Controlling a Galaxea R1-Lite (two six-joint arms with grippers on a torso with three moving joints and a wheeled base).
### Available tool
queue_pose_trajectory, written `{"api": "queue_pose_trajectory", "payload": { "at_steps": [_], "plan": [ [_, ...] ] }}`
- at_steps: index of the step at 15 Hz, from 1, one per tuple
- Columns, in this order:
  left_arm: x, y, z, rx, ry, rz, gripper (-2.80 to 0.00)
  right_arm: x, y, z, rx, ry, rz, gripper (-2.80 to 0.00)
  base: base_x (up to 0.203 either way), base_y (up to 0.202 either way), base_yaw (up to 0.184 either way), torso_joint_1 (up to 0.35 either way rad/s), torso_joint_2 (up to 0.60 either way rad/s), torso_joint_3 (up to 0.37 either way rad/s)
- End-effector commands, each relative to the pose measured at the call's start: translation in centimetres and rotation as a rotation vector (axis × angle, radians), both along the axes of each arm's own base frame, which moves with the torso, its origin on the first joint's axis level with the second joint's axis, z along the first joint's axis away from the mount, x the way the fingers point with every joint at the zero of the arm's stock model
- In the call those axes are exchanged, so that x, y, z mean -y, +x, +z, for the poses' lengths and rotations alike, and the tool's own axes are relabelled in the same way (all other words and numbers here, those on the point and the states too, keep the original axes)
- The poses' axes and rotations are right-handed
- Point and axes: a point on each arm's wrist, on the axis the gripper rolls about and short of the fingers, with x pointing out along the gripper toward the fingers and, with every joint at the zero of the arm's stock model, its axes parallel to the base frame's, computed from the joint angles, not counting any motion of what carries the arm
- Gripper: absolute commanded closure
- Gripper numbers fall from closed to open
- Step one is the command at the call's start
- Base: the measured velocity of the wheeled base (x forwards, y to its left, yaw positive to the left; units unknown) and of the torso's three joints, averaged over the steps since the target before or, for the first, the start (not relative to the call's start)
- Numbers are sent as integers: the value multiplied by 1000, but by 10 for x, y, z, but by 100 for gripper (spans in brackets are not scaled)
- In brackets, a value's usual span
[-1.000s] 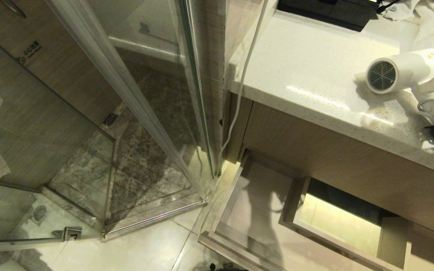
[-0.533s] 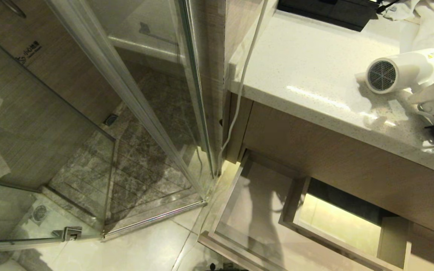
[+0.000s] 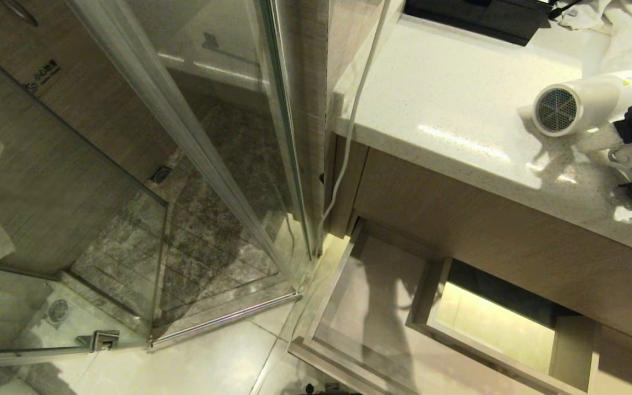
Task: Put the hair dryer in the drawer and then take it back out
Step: Pick up the hairdryer
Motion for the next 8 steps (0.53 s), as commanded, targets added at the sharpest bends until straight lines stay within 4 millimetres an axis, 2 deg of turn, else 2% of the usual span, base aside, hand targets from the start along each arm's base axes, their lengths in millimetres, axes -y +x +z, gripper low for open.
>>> {"api": "queue_pose_trajectory", "payload": {
  "at_steps": [1,4,5,8],
  "plan": [
    [0,0,0,1,0,0,0,0,12,-5,-5,-2,2,-280,0,0,0,0,0,0],
    [0,0,0,1,0,0,0,1,20,-8,0,8,0,-280,0,0,0,0,0,0],
    [0,0,0,-1,0,0,0,1,20,-8,-2,9,1,0,0,0,0,0,0,0],
    [0,0,0,1,0,0,0,1,22,-12,-22,-17,10,0,0,0,0,0,0,0]
  ]
}}
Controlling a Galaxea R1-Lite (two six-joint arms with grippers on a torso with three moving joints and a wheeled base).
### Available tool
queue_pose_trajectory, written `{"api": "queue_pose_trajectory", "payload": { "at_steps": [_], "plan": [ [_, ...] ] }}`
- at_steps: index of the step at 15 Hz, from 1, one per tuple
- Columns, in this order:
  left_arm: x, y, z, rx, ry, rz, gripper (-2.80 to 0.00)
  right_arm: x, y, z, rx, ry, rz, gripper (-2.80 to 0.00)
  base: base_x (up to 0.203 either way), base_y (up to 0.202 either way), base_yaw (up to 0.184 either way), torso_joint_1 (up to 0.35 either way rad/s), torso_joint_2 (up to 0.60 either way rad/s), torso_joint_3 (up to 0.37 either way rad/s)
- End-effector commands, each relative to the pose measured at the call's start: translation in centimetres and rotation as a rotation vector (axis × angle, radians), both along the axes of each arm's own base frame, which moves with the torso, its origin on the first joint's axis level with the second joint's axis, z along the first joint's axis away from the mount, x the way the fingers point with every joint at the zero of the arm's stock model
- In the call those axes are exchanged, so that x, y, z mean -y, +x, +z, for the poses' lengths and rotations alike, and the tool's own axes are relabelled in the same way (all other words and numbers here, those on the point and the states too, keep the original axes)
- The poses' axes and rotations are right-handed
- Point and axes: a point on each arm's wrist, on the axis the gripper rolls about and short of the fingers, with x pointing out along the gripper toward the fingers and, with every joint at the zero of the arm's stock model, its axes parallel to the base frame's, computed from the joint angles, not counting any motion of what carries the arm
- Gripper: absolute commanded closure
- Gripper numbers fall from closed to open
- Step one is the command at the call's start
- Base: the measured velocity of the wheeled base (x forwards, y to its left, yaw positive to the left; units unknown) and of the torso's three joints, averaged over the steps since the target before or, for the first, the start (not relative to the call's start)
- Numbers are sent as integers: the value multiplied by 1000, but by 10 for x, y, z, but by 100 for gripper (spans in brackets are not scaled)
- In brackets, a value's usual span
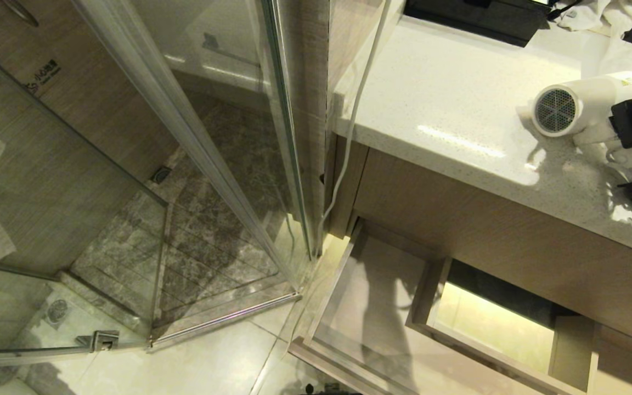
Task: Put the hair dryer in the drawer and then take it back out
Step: Pick up the hairdryer
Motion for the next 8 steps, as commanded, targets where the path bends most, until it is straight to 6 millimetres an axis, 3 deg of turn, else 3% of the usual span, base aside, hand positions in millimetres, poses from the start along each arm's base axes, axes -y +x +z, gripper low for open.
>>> {"api": "queue_pose_trajectory", "payload": {
  "at_steps": [1,8],
  "plan": [
    [0,0,0,-1,0,0,0,0,2,-3,-19,-5,-1,0,0,0,0,0,0,0],
    [0,0,0,-1,0,0,0,1,-20,11,29,-3,-4,0,0,0,0,0,0,0]
  ]
}}
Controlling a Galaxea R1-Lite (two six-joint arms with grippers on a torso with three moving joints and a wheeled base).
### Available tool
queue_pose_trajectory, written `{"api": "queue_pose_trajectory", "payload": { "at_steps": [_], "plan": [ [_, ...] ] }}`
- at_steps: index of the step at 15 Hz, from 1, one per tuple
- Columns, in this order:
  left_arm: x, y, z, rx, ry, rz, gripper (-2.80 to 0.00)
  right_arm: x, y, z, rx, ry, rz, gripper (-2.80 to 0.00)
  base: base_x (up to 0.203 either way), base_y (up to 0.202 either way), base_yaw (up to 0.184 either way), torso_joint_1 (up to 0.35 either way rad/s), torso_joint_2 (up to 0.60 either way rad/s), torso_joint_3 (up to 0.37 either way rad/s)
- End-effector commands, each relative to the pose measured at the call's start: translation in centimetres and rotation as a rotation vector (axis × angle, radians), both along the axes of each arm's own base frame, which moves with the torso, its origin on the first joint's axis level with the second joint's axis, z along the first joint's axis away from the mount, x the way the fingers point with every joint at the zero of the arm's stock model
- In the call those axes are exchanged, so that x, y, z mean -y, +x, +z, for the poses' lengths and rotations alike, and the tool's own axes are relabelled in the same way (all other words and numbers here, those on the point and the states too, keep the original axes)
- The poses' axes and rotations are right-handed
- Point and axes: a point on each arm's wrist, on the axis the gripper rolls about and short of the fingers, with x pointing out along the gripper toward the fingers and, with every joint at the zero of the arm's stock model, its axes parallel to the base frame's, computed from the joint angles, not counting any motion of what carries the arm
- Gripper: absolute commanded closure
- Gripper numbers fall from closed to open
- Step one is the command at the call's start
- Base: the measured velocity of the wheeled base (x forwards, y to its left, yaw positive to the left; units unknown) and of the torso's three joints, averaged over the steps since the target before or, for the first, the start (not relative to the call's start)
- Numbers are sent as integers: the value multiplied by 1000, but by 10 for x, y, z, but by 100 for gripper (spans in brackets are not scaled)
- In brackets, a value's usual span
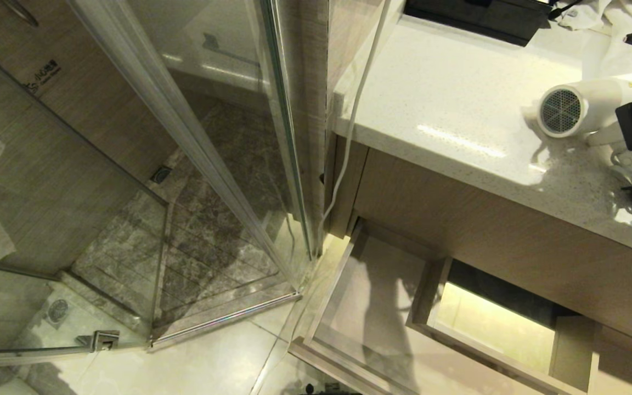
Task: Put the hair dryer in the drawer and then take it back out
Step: Pick up the hairdryer, then put it into the drawer
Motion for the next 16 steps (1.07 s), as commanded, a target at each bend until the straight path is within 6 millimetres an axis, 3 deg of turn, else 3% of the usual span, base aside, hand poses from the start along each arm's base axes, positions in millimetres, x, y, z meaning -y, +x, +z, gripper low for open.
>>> {"api": "queue_pose_trajectory", "payload": {
  "at_steps": [1,7,16],
  "plan": [
    [0,0,0,1,0,0,0,-1,-17,10,35,-2,1,0,0,0,0,0,0,0],
    [0,0,0,0,0,0,0,5,-57,19,53,-19,-28,0,0,0,0,0,0,0],
    [0,0,0,1,0,0,0,3,-125,16,88,-42,-56,0,0,0,0,0,0,0]
  ]
}}
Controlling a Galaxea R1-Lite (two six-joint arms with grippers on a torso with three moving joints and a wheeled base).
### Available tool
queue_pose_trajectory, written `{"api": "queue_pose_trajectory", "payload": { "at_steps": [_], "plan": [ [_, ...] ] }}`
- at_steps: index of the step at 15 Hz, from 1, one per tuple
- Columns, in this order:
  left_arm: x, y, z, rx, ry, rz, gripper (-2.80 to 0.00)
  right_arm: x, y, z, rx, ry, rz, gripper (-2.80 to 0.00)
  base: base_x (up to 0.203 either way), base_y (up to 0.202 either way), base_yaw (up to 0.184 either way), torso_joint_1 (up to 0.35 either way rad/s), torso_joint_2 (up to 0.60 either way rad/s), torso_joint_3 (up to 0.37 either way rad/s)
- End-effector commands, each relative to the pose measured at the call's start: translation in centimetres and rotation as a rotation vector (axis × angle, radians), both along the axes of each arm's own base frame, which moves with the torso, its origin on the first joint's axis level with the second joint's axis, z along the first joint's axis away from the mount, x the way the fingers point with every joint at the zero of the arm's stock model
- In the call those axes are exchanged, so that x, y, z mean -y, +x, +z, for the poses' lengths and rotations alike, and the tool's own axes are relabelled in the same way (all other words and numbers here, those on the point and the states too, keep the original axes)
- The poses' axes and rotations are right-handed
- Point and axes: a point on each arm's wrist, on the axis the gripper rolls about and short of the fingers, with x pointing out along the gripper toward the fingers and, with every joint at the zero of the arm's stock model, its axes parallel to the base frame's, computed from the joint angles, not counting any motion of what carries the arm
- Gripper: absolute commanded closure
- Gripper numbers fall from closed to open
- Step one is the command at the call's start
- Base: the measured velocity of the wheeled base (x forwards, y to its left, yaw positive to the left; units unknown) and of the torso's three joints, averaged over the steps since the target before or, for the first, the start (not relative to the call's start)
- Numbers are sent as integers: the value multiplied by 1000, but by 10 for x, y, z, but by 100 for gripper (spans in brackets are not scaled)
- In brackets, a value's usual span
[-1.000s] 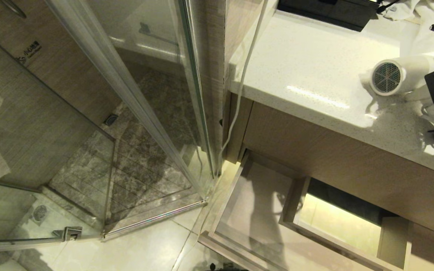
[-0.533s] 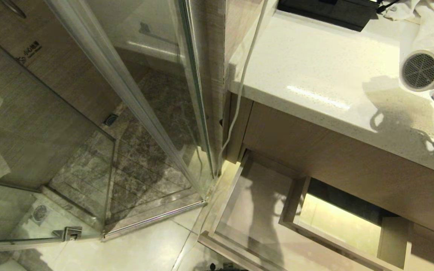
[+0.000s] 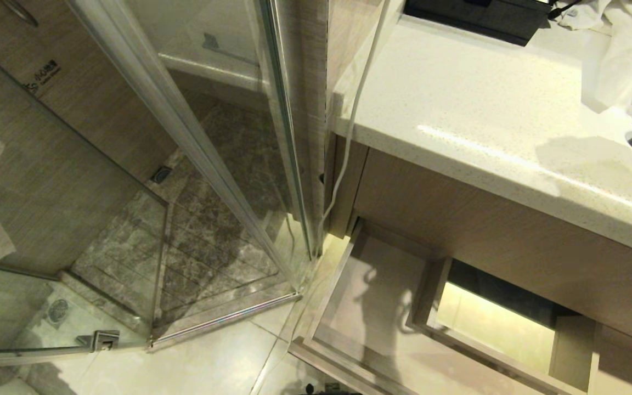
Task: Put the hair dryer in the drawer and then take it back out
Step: Put it into the drawer
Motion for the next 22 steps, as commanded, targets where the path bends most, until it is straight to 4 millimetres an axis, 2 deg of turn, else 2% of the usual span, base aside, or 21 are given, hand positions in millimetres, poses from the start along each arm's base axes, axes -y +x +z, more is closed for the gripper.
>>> {"api": "queue_pose_trajectory", "payload": {
  "at_steps": [1,10,17,22],
  "plan": [
    [0,0,0,0,0,0,0,-3,-23,2,34,-12,3,0,0,0,0,0,0,0],
    [0,0,0,0,0,0,0,-6,-55,1,54,-10,-3,0,0,0,0,0,0,0],
    [0,0,0,1,0,0,0,-11,-90,-25,35,-13,-10,0,0,0,0,0,0,0],
    [0,0,0,0,0,0,0,-11,-99,-38,18,-9,-33,0,0,0,0,0,0,0]
  ]
}}
